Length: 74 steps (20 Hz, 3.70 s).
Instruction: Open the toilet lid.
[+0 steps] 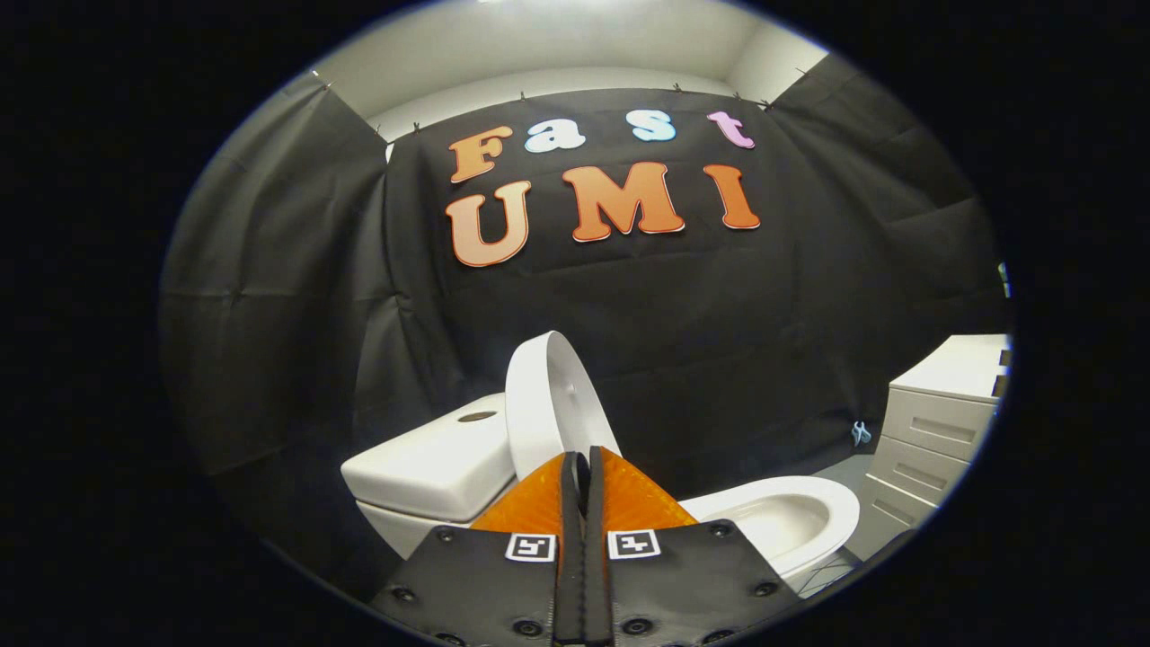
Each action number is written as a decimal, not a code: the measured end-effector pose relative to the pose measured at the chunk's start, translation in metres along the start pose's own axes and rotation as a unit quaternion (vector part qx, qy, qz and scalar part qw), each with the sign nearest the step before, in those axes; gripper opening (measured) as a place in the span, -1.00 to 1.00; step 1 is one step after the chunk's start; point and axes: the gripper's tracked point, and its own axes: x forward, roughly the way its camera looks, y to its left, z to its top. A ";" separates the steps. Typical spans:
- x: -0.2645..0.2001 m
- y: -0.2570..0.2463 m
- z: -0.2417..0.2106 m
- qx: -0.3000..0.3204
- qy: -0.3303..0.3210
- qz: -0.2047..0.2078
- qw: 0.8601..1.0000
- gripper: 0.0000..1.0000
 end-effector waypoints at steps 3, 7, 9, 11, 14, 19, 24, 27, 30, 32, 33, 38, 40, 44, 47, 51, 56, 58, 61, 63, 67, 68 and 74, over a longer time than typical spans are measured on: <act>0.002 0.001 -0.001 -0.009 0.000 0.000 1.000 -0.85; -0.002 0.011 -0.005 -0.016 0.001 0.005 1.000 -0.85; -0.003 0.014 -0.005 -0.014 0.002 0.007 1.000 -0.85; -0.002 0.018 -0.005 -0.016 0.002 0.010 1.000 -0.84; -0.003 0.020 -0.007 -0.021 0.003 0.011 1.000 -0.85; -0.002 0.017 -0.004 -0.024 -0.002 0.005 1.000 -0.83; -0.002 0.016 -0.003 -0.023 0.004 0.007 1.000 -0.71; -0.004 0.016 -0.006 -0.020 0.010 0.011 1.000 -0.68; -0.005 0.015 -0.003 -0.022 0.013 0.012 1.000 -0.68; -0.009 0.016 0.002 -0.018 0.010 0.017 1.000 -0.64; -0.010 0.015 0.006 -0.021 0.006 0.014 1.000 -0.59; -0.018 0.014 0.033 -0.027 -0.008 0.018 0.999 -0.54; -0.025 -0.001 0.059 -0.029 -0.022 0.010 0.999 -0.54; -0.048 -0.054 0.125 -0.052 -0.043 -0.013 0.998 -0.55; -0.071 -0.101 0.160 -0.065 -0.039 -0.029 0.997 -0.47; -0.100 -0.141 0.187 -0.066 -0.044 -0.039 0.996 0.24; -0.132 -0.171 0.212 -0.047 -0.054 -0.039 0.997 0.97; -0.141 -0.184 0.221 -0.061 -0.053 -0.044 0.996 0.97; -0.157 -0.201 0.232 -0.061 -0.062 -0.055 0.995 0.97; -0.163 -0.208 0.232 -0.054 -0.065 -0.059 0.995 0.97; -0.167 -0.219 0.223 -0.048 -0.061 -0.064 0.995 0.97; -0.167 -0.219 0.220 -0.046 -0.059 -0.063 0.995 0.97; -0.162 -0.223 0.204 -0.050 -0.050 -0.062 0.996 0.98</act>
